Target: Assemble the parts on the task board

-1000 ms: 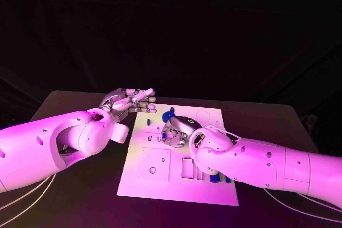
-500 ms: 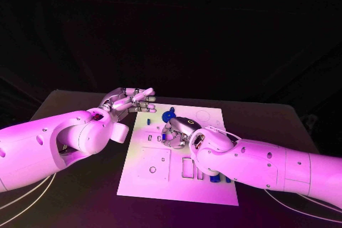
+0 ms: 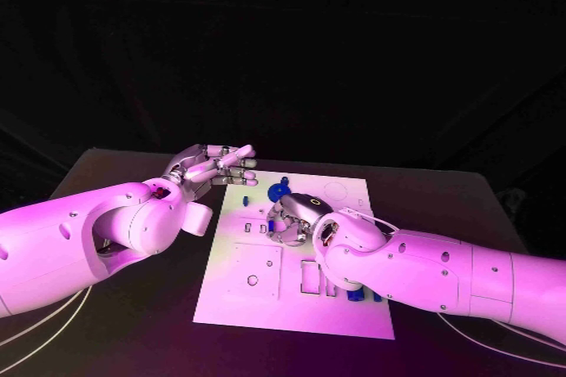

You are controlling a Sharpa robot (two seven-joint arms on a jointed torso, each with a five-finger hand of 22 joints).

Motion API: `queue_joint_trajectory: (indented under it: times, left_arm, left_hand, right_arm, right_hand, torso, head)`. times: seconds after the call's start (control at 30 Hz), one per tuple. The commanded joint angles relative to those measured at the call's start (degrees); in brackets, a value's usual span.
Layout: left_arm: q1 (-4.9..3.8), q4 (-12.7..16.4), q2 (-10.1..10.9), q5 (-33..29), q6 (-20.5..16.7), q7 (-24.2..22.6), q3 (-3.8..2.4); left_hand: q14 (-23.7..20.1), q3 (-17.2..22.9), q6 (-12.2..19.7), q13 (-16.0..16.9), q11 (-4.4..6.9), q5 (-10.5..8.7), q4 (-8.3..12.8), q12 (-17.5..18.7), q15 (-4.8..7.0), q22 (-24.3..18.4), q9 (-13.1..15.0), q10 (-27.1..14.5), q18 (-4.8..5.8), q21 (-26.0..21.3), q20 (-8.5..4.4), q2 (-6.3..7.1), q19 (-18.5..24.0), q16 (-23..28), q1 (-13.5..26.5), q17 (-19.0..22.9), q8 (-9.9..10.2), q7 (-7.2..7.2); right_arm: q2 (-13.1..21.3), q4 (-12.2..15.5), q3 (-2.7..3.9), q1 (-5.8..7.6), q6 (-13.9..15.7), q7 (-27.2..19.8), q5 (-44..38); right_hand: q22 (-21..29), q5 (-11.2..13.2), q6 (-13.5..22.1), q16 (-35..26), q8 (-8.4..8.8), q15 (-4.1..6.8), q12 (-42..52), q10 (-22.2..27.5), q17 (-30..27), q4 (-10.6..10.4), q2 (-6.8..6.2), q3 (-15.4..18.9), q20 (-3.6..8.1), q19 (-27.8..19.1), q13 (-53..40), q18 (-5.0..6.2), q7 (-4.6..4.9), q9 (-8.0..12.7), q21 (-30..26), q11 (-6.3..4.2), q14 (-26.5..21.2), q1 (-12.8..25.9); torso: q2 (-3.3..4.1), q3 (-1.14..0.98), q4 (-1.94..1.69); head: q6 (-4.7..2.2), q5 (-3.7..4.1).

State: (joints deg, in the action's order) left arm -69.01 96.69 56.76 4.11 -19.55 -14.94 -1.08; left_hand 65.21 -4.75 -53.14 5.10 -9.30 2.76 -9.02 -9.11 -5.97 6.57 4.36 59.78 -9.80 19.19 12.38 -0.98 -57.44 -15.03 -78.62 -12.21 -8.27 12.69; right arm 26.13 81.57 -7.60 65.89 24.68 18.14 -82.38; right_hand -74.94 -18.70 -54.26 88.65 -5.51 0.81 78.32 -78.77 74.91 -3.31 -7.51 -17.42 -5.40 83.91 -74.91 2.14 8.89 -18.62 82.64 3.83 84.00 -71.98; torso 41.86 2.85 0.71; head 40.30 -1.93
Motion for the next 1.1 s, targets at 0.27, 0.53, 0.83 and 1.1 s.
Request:
queue_joint_trajectory:
  times: [0.27,0.53,0.83,1.1]
  left_arm:
    - [-0.04,0.0,-0.02,-0.11,0.67,-0.71,-0.04]
    - [-0.06,-0.77,-0.1,2.63,2.82,2.49,-0.04]
    - [-0.17,-4.18,-1.44,20.91,10.3,15.55,-0.04]
    - [-1.97,-7.81,-4.45,38.33,15.6,27.39,-0.01]
  left_hand:
    - [-0.35,-0.16,0.11,0.06,-0.03,0.12,0.49,0.24,-0.18,-0.14,-0.06,-0.2,-0.73,-0.23,0.28,-0.39,-0.09,0.35,-0.31,-0.18,0.35,0.1]
    - [0.12,-0.76,-0.47,1.0,1.02,0.13,1.18,-1.35,0.47,-0.3,0.01,3.05,-0.78,-0.19,0.19,-0.59,-0.37,0.3,-0.74,-0.72,0.36,-0.94]
    - [13.08,-4.35,-7.32,9.53,6.7,0.45,0.64,-14.53,6.34,4.74,1.78,15.48,-0.68,10.13,-6.1,-0.49,-12.12,-17.42,0.99,-12.25,-2.53,-5.27]
    - [17.35,-9.07,-7.44,29.73,7.56,-0.08,-4.57,-37.32,7.64,25.83,5.08,8.34,1.32,33.12,-9.42,-1.7,-16.84,-60.36,4.99,-57.01,-4.22,-6.32]
  right_arm:
    - [0.06,-0.16,-0.17,-0.21,1.26,-0.37,0.84]
    - [2.94,3.03,-0.12,0.41,7.62,-4.2,4.2]
    - [13.14,9.7,0.33,4.74,6.03,-24.25,24.7]
    - [22.03,13.69,0.53,6.95,3.22,-24.9,34.23]
  right_hand:
    - [-7.75,6.36,3.31,-0.3,1.74,-1.41,-1.31,1.97,12.19,-2.21,-1.29,5.52,-1.23,-0.36,-0.54,0.34,0.83,0.75,-1.53,1.07,5.26,1.9]
    - [-7.71,7.07,5.02,-0.35,1.2,-1.89,-0.98,2.11,12.15,-6.17,-0.91,11.51,-1.76,-0.43,-0.52,0.41,1.34,1.79,-1.92,1.59,5.24,-1.05]
    - [-6.45,2.46,1.62,-0.93,-0.87,-1.18,-0.32,1.5,11.21,-5.2,3.1,9.95,-1.19,-1.72,-1.18,0.91,0.45,1.78,-3.89,0.73,4.98,-4.71]
    - [-6.6,-2.28,0.91,-1.13,-1.58,-0.92,-0.27,1.34,10.94,-5.19,2.9,10.39,-0.91,-1.62,-1.21,0.88,0.18,2.01,-3.92,0.44,4.92,-4.22]
  torso:
    - [0.0,0.0,0.04]
    - [-0.16,-0.02,0.11]
    - [-1.18,-0.16,0.48]
    - [-2.6,-0.43,0.77]
  head:
    - [-0.21,0.07]
    - [-0.34,-0.08]
    - [-0.75,-0.54]
    - [-0.33,-1.16]
